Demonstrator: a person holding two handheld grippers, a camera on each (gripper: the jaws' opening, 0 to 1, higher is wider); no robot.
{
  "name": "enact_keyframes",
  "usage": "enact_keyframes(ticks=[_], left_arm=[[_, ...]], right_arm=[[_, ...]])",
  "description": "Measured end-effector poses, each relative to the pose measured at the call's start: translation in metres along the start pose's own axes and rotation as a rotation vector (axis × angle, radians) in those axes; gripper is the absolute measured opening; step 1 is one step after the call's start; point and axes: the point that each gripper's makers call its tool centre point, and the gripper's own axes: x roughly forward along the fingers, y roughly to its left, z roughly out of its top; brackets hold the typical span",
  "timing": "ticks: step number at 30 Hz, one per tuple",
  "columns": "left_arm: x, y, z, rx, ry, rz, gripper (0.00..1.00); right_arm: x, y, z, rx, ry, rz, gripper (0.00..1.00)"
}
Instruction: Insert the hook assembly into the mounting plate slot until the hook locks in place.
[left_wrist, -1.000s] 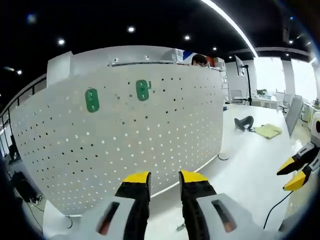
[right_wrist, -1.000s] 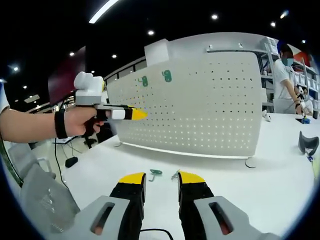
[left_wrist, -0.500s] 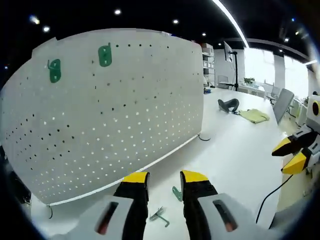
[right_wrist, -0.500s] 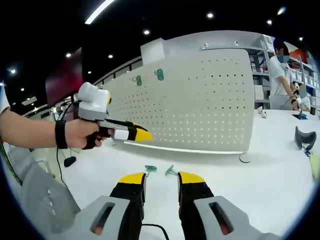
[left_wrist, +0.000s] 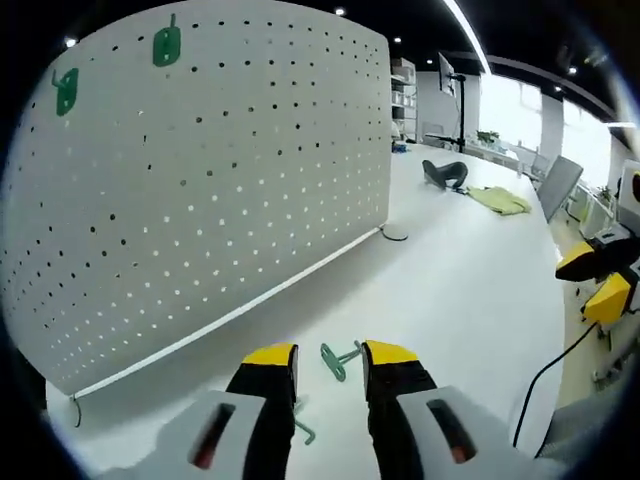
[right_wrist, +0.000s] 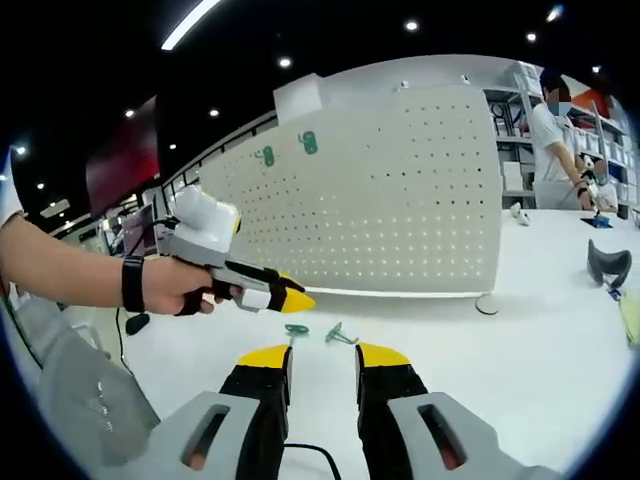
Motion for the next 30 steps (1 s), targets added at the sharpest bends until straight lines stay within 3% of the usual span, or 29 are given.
enact_keyframes(ticks=[11,18,30], left_arm=[[0.020,-0.011,-0.028,0.006,0.087,-0.029,0.25],[0.029,-0.014,-0.035,-0.003,0.114,-0.033,0.25],[0.043,-0.008,-0.049,-0.008,0.159,0.003,0.23]], right_arm=[[-0.005,-0.010,-0.013,0.033,0.010,-0.026,0.25],[-0.008,-0.020,-0.023,0.063,0.021,-0.050,0.25],[-0.007,-0.019,-0.032,0.062,0.051,-0.031,0.25]])
